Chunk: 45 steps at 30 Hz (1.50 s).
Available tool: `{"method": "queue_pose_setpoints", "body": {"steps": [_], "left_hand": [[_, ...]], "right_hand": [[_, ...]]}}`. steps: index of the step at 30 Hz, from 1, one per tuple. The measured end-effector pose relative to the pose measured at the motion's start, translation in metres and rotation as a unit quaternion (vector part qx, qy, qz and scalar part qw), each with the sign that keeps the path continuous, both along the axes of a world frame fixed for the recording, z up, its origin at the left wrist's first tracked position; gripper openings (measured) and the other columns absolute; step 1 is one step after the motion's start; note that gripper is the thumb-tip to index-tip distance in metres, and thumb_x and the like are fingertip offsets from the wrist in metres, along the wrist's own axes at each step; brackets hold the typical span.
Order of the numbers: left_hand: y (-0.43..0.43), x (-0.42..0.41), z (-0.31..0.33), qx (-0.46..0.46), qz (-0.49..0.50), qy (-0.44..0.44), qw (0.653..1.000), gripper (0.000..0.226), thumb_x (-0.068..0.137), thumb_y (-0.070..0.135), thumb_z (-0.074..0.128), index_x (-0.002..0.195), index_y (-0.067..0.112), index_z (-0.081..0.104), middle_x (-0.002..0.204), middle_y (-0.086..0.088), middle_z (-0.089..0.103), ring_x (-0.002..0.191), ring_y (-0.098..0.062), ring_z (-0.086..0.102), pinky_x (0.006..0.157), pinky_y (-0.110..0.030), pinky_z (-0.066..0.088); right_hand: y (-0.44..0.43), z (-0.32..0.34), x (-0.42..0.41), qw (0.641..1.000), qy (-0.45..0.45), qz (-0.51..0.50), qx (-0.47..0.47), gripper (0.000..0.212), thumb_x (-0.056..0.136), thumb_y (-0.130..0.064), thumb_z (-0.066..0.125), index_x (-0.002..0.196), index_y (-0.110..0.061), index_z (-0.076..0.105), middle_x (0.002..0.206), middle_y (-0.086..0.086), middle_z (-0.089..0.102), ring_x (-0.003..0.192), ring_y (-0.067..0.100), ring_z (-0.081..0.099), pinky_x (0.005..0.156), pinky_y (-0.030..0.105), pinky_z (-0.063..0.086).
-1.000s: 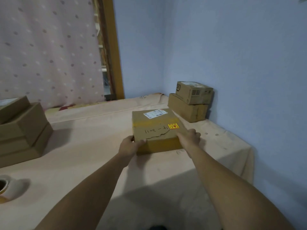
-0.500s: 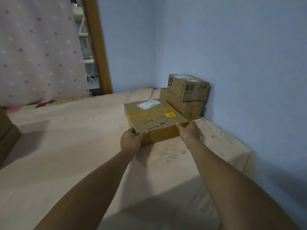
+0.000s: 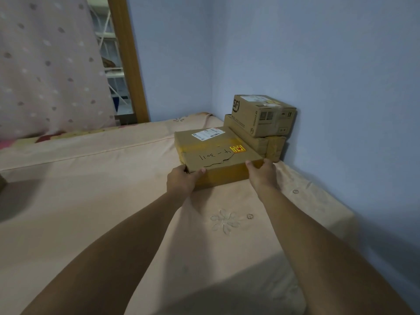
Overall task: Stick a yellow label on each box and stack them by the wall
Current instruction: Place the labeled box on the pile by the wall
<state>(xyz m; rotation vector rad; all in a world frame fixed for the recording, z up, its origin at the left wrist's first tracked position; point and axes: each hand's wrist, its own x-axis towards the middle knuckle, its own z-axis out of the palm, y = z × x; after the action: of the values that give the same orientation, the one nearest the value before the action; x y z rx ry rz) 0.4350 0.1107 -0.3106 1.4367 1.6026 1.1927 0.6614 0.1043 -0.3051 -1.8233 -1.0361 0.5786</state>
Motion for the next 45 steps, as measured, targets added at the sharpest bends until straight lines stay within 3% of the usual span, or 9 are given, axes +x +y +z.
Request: {"method": "queue_pose_setpoints", "body": {"steps": [4, 15, 18, 21, 26, 34, 38, 45], "left_hand": [[0.001, 0.005, 0.000, -0.001, 0.003, 0.007, 1.000, 0.052, 0.084, 0.047, 0.076, 0.125, 0.017, 0.067, 0.109, 0.006, 0.067, 0.095, -0.016, 0.059, 0.072, -0.025, 0.046], [-0.017, 0.006, 0.006, -0.005, 0.007, -0.009, 1.000, 0.054, 0.088, 0.036, 0.075, 0.130, 0.007, 0.057, 0.110, 0.002, 0.058, 0.095, -0.018, 0.053, 0.076, -0.029, 0.043], [-0.023, 0.002, 0.011, -0.013, 0.007, 0.003, 1.000, 0.059, 0.089, 0.038, 0.073, 0.134, 0.005, 0.053, 0.115, -0.002, 0.055, 0.099, -0.018, 0.050, 0.078, -0.031, 0.043], [-0.029, -0.003, 0.017, -0.018, 0.007, 0.026, 0.999, 0.059, 0.092, 0.043, 0.068, 0.136, 0.007, 0.052, 0.130, -0.008, 0.057, 0.104, -0.020, 0.052, 0.082, -0.032, 0.043], [-0.046, -0.027, 0.032, 0.004, -0.011, 0.093, 0.996, 0.050, 0.093, 0.045, 0.062, 0.133, 0.015, 0.059, 0.135, -0.007, 0.058, 0.120, -0.025, 0.055, 0.093, -0.034, 0.046], [-0.091, -0.119, 0.067, 0.006, 0.022, 0.291, 0.956, 0.052, 0.094, 0.049, 0.057, 0.137, 0.020, 0.055, 0.141, -0.004, 0.050, 0.126, -0.025, 0.051, 0.102, -0.045, 0.046], [-0.124, -0.183, 0.087, 0.013, 0.062, 0.342, 0.938, 0.052, 0.095, 0.050, 0.055, 0.138, 0.020, 0.055, 0.141, -0.004, 0.050, 0.128, -0.024, 0.048, 0.101, -0.045, 0.046], [-0.193, -0.314, 0.116, -0.009, 0.162, 0.388, 0.907, 0.051, 0.095, 0.048, 0.054, 0.136, 0.018, 0.057, 0.139, -0.005, 0.053, 0.124, -0.027, 0.052, 0.095, -0.041, 0.049]], "right_hand": [[0.002, -0.002, 0.003, 1.000, 0.010, -0.001, 0.003, 0.063, 0.097, -0.051, 0.057, 0.146, -0.016, 0.042, 0.142, 0.008, 0.049, 0.125, 0.034, 0.054, 0.103, 0.053, 0.047], [-0.011, 0.004, -0.005, 0.999, 0.030, 0.018, -0.032, 0.059, 0.102, -0.037, 0.056, 0.152, -0.016, 0.033, 0.149, 0.007, 0.046, 0.134, 0.032, 0.048, 0.094, 0.038, 0.037], [-0.019, 0.008, -0.009, 0.999, 0.041, 0.015, -0.030, 0.064, 0.101, -0.037, 0.059, 0.154, -0.015, 0.030, 0.152, 0.008, 0.044, 0.136, 0.033, 0.047, 0.105, 0.044, 0.041], [-0.028, 0.012, -0.015, 1.000, 0.011, 0.007, -0.026, 0.067, 0.101, -0.037, 0.058, 0.156, -0.013, 0.029, 0.156, 0.008, 0.039, 0.138, 0.034, 0.046, 0.106, 0.046, 0.043], [-0.050, 0.012, -0.039, 0.993, -0.108, 0.037, -0.006, 0.050, 0.104, -0.038, 0.048, 0.150, -0.019, 0.040, 0.150, 0.008, 0.047, 0.135, 0.032, 0.049, 0.103, 0.045, 0.045], [-0.071, 0.052, -0.122, 0.965, -0.205, 0.164, -0.014, 0.048, 0.105, -0.045, 0.039, 0.144, -0.018, 0.049, 0.146, 0.007, 0.051, 0.132, 0.031, 0.047, 0.104, 0.044, 0.041], [-0.073, 0.071, -0.178, 0.952, -0.222, 0.213, 0.011, 0.051, 0.104, -0.044, 0.038, 0.143, -0.015, 0.051, 0.144, 0.010, 0.053, 0.128, 0.034, 0.049, 0.103, 0.047, 0.046], [-0.099, 0.090, -0.308, 0.925, -0.204, 0.318, 0.051, 0.055, 0.104, -0.049, 0.040, 0.149, -0.018, 0.046, 0.153, 0.005, 0.046, 0.137, 0.029, 0.045, 0.110, 0.045, 0.041]]}}
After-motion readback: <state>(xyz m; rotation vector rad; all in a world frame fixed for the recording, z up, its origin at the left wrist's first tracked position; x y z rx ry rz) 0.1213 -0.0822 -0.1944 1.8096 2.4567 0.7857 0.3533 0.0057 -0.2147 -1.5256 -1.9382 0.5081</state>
